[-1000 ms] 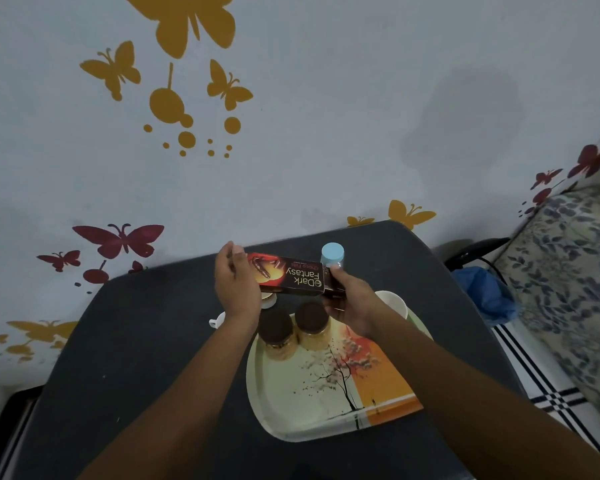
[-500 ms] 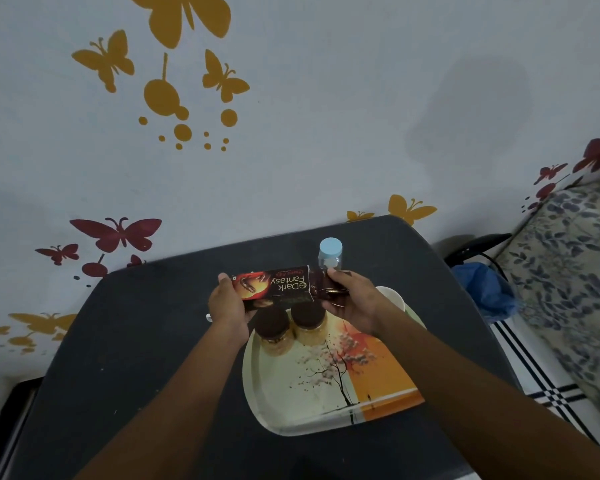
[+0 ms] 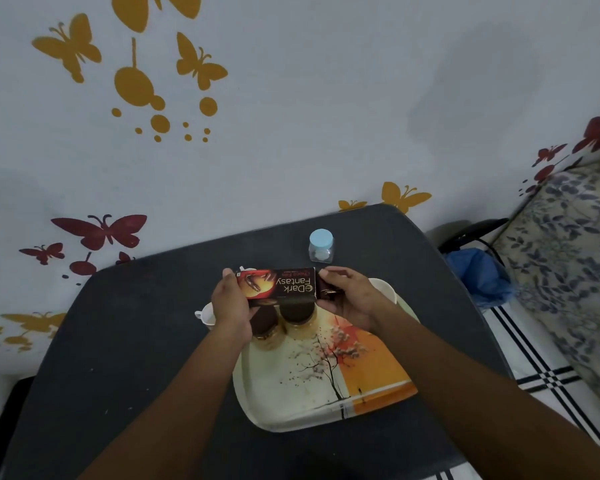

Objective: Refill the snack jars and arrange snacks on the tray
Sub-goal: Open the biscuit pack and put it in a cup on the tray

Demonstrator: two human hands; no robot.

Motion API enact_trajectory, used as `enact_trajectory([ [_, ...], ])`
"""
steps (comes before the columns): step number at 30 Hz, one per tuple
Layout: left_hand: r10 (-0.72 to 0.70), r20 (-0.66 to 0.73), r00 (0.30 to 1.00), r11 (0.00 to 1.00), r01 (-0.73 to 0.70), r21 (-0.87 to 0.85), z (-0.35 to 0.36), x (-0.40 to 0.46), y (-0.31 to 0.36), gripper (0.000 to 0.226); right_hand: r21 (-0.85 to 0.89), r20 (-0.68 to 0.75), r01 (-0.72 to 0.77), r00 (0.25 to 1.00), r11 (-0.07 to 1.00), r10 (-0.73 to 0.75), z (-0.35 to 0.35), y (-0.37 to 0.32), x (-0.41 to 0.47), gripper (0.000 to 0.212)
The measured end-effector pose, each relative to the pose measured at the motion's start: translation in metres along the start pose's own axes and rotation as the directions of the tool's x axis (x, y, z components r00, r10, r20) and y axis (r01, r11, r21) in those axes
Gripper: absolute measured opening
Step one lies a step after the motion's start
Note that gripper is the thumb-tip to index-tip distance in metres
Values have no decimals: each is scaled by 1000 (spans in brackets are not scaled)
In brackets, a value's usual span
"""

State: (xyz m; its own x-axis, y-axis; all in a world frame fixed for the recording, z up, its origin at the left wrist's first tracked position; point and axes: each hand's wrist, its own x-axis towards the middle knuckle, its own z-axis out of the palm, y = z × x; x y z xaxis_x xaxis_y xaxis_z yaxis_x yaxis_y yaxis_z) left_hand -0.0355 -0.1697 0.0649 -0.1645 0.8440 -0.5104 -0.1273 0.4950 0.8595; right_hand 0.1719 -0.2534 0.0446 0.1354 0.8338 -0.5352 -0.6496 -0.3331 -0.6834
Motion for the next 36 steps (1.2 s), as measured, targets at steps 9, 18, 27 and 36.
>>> enact_trajectory([
  [9,31,-124,992,999,-32,-7,12,5,-4,39,32,-149,23,989,999,-18,-27,-4,10,35],
  [18,-55,-169,984,996,43,-72,30,2,-11,38,-27,-300,48,952,998,-54,-71,-23,17,30],
  [27,-78,-166,983,995,65,-82,59,-2,-22,33,-906,-239,-31,860,422,-450,-121,-31,47,24],
  [36,-62,-169,984,997,53,-53,56,-3,-28,38,-975,-131,-53,922,217,-365,-115,-11,72,43],
])
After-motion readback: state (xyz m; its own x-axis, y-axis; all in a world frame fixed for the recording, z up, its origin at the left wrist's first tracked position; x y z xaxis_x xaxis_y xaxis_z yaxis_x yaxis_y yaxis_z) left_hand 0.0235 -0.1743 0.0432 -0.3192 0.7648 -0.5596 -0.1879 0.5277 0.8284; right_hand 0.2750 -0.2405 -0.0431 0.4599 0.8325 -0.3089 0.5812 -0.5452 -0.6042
